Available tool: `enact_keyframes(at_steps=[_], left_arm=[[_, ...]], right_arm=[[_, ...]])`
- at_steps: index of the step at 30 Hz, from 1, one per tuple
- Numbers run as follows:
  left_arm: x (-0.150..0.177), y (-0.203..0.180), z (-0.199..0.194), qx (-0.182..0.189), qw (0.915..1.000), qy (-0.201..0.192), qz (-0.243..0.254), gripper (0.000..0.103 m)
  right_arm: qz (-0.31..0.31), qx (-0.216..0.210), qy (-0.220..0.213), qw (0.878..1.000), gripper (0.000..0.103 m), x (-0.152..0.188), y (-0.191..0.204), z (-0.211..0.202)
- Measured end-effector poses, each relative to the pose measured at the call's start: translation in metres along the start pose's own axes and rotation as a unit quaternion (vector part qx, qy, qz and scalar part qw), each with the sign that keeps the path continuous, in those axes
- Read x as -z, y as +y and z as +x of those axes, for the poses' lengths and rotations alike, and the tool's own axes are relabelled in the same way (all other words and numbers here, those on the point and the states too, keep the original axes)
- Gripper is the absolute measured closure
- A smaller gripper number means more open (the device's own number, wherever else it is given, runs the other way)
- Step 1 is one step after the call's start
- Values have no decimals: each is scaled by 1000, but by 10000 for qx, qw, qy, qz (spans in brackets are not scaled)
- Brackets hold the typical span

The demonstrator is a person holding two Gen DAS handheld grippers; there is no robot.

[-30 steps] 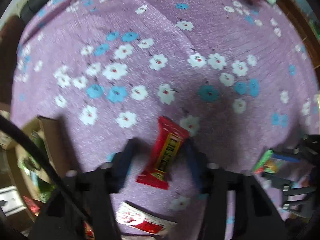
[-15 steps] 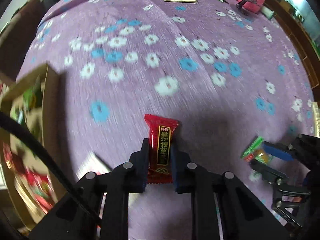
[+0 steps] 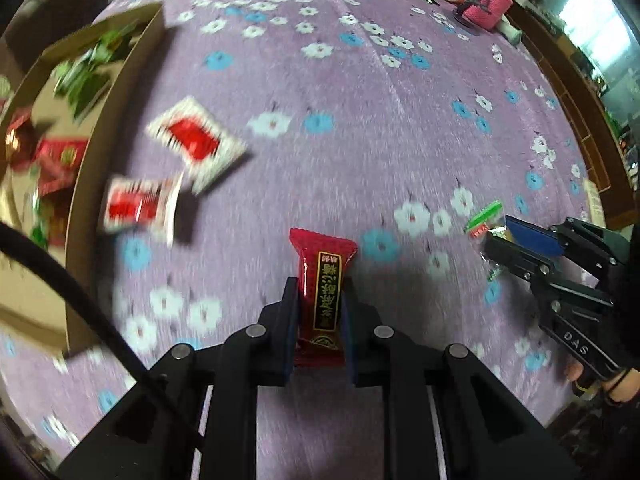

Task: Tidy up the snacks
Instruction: 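Grasp the red candy bar with black label using the left gripper while the right holds the cake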

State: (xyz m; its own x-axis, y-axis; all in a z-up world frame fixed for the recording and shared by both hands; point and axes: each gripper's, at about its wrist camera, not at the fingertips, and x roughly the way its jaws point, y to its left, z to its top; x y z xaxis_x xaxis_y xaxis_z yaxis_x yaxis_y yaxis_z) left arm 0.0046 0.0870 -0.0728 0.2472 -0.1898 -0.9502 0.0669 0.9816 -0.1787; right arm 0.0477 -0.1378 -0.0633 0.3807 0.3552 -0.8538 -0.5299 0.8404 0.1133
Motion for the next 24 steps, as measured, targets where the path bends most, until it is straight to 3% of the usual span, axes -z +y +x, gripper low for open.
enact_keyframes(at_steps=[6,18,24], left_arm=[[6,3,-12,281,9991,-39,-325,82],[21,-8,-13,198,9985,-300,-421,82],[31,-3,-28,16,9970,-623,-465,82]], right_arm=[[91,-2,28,10000,83,4,3,-1],[29,-184,52,9998,83,4,25,-3],[-147,-305,157,9993,83,-1,43,3]])
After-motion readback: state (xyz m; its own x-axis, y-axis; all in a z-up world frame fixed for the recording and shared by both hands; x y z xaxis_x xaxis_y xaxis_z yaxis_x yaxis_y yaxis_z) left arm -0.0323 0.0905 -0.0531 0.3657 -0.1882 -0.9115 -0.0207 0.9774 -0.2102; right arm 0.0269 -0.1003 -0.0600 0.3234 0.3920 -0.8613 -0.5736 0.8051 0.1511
